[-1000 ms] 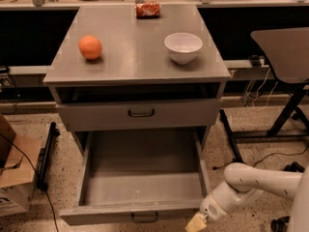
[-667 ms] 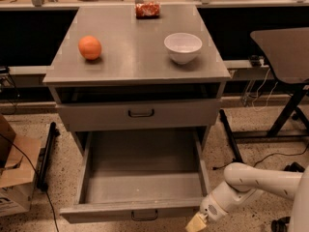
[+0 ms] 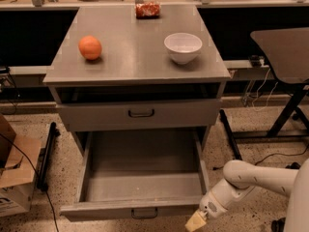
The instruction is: Close middle drawer
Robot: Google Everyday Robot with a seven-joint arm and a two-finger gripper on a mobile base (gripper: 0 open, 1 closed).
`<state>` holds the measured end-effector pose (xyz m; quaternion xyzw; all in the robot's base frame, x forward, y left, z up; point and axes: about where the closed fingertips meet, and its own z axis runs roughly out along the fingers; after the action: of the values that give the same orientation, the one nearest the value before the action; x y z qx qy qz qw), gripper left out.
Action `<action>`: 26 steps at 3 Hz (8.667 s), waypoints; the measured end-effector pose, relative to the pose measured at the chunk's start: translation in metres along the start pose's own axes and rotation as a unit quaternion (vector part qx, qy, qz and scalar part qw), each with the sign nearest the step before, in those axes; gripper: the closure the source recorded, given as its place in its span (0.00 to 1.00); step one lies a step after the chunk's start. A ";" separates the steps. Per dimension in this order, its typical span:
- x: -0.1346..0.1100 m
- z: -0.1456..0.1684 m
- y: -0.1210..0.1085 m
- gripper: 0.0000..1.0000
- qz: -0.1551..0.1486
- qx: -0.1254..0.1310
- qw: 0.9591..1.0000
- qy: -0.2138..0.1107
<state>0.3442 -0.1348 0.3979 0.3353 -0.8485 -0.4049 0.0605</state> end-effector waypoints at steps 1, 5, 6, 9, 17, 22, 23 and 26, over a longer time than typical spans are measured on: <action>-0.008 -0.003 -0.003 1.00 -0.008 0.001 1.000 -0.003; -0.067 -0.013 -0.031 1.00 -0.055 0.019 0.998 -0.017; -0.084 -0.017 -0.036 1.00 -0.068 0.021 0.997 -0.021; -0.107 -0.026 -0.045 1.00 -0.079 0.019 0.996 -0.028; -0.179 -0.071 -0.062 1.00 -0.136 0.062 0.986 -0.073; -0.201 -0.081 -0.068 1.00 -0.155 0.049 0.982 -0.091; -0.201 -0.081 -0.068 1.00 -0.155 0.049 0.982 -0.091; -0.207 -0.076 -0.075 1.00 -0.161 0.056 0.979 -0.115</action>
Offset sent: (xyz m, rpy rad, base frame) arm 0.3338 0.0782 -0.0325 0.1849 -0.4140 0.1612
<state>0.5704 -0.0891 0.4289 0.4213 -0.8062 -0.3971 -0.1221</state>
